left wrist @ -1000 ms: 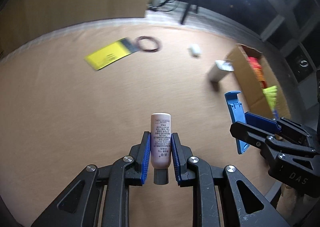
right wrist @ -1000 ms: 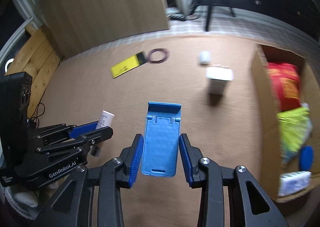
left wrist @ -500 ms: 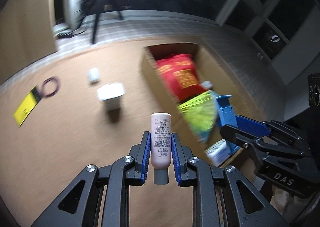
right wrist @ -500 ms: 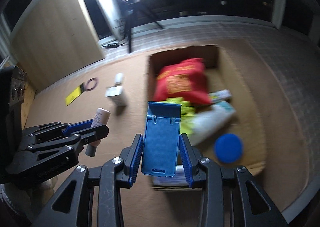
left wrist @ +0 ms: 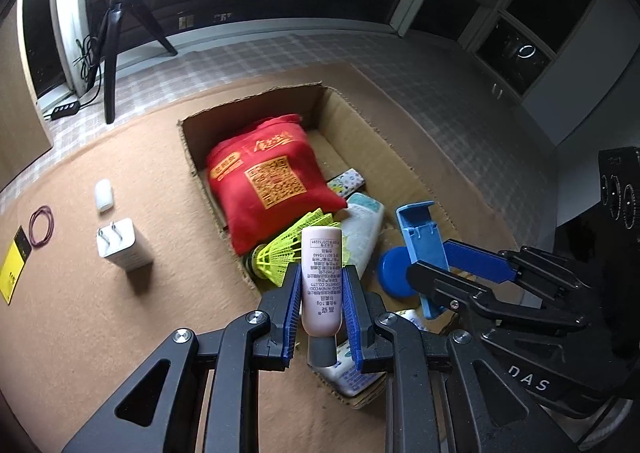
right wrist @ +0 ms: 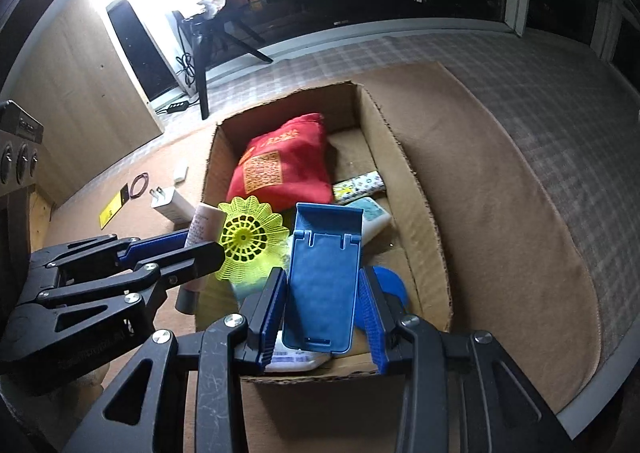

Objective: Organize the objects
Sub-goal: 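Carry the bottle and phone stand into the box and release both tools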

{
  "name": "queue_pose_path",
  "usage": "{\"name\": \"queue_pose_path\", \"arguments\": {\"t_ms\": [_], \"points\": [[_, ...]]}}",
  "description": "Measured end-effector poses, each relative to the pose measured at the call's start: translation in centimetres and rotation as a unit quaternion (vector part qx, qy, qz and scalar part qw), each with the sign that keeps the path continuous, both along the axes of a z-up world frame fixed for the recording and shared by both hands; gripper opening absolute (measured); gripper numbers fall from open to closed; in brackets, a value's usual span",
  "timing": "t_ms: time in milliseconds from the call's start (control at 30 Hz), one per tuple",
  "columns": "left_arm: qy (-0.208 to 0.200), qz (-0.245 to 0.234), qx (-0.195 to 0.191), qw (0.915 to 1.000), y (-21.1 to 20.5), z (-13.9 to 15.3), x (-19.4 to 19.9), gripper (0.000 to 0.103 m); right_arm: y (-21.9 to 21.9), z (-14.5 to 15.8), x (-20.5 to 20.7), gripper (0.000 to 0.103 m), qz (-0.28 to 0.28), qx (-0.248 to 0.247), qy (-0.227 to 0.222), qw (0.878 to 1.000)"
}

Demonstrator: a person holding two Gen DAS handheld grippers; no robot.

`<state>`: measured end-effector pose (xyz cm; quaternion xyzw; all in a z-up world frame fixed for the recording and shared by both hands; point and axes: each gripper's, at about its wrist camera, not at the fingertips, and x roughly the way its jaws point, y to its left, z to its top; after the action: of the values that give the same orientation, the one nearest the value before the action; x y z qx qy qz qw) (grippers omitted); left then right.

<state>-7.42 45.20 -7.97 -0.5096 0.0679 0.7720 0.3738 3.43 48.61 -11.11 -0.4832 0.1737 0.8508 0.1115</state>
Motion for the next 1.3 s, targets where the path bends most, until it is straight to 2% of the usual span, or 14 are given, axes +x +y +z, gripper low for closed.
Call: {"name": "queue_pose_path", "arguments": {"t_ms": [133, 167, 267, 300, 600, 800, 1000, 1300], "points": [[-0.002, -0.005, 0.003, 1.0, 0.2, -0.1, -0.2, 0.022, 0.3, -0.2, 0.1, 0.034, -0.005, 0.003, -0.001, 1.0], [-0.005, -0.006, 0.004, 1.0, 0.1, 0.0, -0.3, 0.027, 0.3, -0.1, 0.2, 0.035, -0.008, 0.007, -0.001, 1.0], [0.001, -0.003, 0.007, 1.0, -0.3, 0.3, -0.2, 0.039, 0.3, 0.0, 0.2, 0.046, -0.01, 0.013, -0.003, 1.0], [0.002, -0.003, 0.008, 1.0, -0.4, 0.4, -0.2, 0.039, 0.2, 0.1, 0.2, 0.049, -0.011, 0.015, -0.001, 1.0], [0.015, 0.007, 0.002, 0.9998, -3.3, 1.1, -0.1, 0.039, -1.7, 0.7, -0.2, 0.049, -0.001, 0.009, 0.006, 1.0], [0.013, 0.049, -0.006, 0.9987, -8.3, 0.8, -1.5, 0.039, -4.7, 1.2, -1.1, 0.049, 0.023, 0.0, 0.012, 1.0], [0.008, 0.098, -0.018, 0.995, -14.9, 0.2, -3.2, 0.039, -8.7, 1.3, -2.8, 0.049, 0.058, -0.007, 0.012, 0.998], [-0.004, 0.174, -0.038, 0.984, -25.1, -1.3, -5.9, 0.039, -15.4, 0.7, -5.4, 0.049, 0.109, -0.029, 0.01, 0.994]]}}
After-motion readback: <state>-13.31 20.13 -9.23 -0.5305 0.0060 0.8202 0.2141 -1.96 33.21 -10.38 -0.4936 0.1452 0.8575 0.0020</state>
